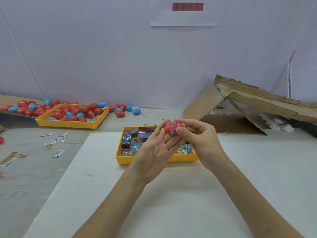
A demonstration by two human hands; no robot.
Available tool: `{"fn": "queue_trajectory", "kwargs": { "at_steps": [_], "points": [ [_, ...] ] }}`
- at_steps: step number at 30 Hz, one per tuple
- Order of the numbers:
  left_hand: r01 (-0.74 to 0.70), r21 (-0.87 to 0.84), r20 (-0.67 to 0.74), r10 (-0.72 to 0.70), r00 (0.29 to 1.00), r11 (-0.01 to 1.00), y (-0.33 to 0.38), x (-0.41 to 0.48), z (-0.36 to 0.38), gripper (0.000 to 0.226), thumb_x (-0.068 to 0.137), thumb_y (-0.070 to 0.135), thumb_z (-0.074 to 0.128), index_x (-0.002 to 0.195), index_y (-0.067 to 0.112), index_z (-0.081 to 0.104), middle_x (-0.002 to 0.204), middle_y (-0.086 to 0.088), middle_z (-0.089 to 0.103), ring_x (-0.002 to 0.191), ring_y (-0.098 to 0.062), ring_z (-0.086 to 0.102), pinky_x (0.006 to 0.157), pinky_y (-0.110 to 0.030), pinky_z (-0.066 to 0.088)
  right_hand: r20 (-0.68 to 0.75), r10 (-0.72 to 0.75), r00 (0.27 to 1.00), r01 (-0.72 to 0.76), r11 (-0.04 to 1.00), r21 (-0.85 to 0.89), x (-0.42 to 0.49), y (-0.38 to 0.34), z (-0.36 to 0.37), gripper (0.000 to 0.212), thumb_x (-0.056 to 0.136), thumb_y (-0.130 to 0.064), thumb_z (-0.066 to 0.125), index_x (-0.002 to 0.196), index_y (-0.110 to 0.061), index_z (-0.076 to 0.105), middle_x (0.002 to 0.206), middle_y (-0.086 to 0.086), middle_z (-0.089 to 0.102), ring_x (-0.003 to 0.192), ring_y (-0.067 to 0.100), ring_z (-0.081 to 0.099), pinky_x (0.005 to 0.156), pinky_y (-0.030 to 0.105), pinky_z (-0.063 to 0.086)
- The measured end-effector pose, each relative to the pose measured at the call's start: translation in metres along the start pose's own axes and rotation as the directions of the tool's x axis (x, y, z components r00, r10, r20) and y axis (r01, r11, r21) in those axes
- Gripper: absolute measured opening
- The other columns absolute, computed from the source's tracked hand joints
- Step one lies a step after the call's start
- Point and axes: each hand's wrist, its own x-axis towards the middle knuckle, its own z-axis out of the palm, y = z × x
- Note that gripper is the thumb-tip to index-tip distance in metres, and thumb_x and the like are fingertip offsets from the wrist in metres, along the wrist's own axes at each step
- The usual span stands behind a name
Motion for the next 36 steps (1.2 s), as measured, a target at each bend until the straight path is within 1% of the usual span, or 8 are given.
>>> {"fn": "queue_trajectory", "kwargs": {
  "at_steps": [6,8,12,15,20,28,33,36],
  "points": [
    [-0.007,-0.008,0.003,0.007,1.0,1.0,0.0005,-0.0006,-0.0008,0.055,0.098,0.02,0.052,0.151,0.011,0.039,0.138,-0.02,0.061,0.129,-0.028,0.06,0.097,-0.036,0.055,0.012,0.007,1.0,-0.007,1.0,0.023,-0.001,0.0001,-0.0008,0.031,0.071,-0.029,0.083,0.102,-0.025,0.08,0.104,0.01,0.076,0.107,0.026,0.07,0.086,0.028,0.056],
    [-0.017,-0.005,0.027,0.017,0.999,1.0,0.002,-0.0004,-0.0016,0.053,0.094,0.019,0.059,0.145,0.012,0.046,0.137,-0.019,0.062,0.129,-0.029,0.059,0.097,-0.037,0.055,0.045,0.005,0.999,-0.008,0.997,0.082,-0.0011,-0.0003,-0.0005,0.027,0.078,-0.025,0.079,0.104,-0.02,0.079,0.103,0.008,0.076,0.102,0.021,0.07,0.083,0.026,0.055],
    [-0.063,0.163,0.074,0.051,0.996,0.985,0.0035,0.0009,-0.0022,0.032,0.096,0.01,0.055,0.127,0.014,0.061,0.126,-0.016,0.066,0.124,-0.03,0.062,0.098,-0.036,0.054,0.054,0.051,0.997,-0.06,0.983,0.176,-0.001,-0.0026,0.0003,0.03,0.081,-0.037,0.072,0.099,-0.014,0.078,0.096,0.007,0.072,0.09,0.016,0.068,0.076,0.026,0.056],
    [-0.077,0.255,0.065,0.063,0.996,0.964,0.0014,0.0005,-0.0029,0.032,0.096,0.009,0.056,0.126,0.013,0.062,0.124,-0.017,0.065,0.123,-0.03,0.061,0.098,-0.036,0.053,0.024,0.114,0.993,-0.116,0.98,0.162,0.0,-0.0008,-0.0006,0.029,0.077,-0.031,0.079,0.095,-0.009,0.076,0.09,0.01,0.069,0.085,0.018,0.066,0.074,0.025,0.057],
    [-0.066,0.32,0.034,0.058,0.998,0.945,0.0018,-0.0006,-0.0016,0.033,0.094,0.013,0.057,0.127,0.014,0.061,0.118,-0.013,0.068,0.118,-0.026,0.065,0.095,-0.033,0.054,0.025,0.146,0.989,-0.149,0.979,0.142,0.0023,-0.0002,-0.0067,0.023,0.079,-0.025,0.07,0.092,-0.006,0.076,0.088,0.01,0.072,0.083,0.017,0.068,0.078,0.026,0.058],
    [-0.07,0.339,0.035,0.061,0.997,0.938,0.0027,-0.0003,-0.0013,0.034,0.096,0.016,0.058,0.129,0.014,0.057,0.117,-0.009,0.071,0.115,-0.023,0.067,0.095,-0.032,0.055,-0.004,0.104,0.995,-0.103,0.987,0.124,0.0028,0.003,-0.0058,0.019,0.083,-0.025,0.067,0.086,-0.01,0.077,0.087,0.009,0.073,0.083,0.015,0.069,0.075,0.023,0.056],
    [-0.094,0.347,0.002,0.099,0.995,0.933,0.003,0.0014,-0.0022,0.033,0.092,0.02,0.064,0.125,0.015,0.062,0.119,-0.011,0.071,0.113,-0.026,0.067,0.093,-0.033,0.055,-0.003,0.098,0.995,-0.097,0.985,0.143,0.0023,0.0055,-0.0017,0.027,0.085,-0.031,0.063,0.099,-0.011,0.074,0.09,0.005,0.072,0.082,0.012,0.067,0.071,0.021,0.055],
    [-0.114,0.367,-0.044,0.139,0.989,0.923,0.0028,0.0032,-0.0026,0.032,0.087,0.02,0.072,0.118,0.017,0.067,0.115,-0.009,0.072,0.108,-0.025,0.068,0.091,-0.031,0.057,0.015,0.08,0.997,-0.081,0.993,0.085,0.0028,0.0053,-0.0032,0.026,0.087,-0.032,0.062,0.102,-0.016,0.075,0.098,0.007,0.072,0.089,0.017,0.068,0.076,0.027,0.057]
  ]
}}
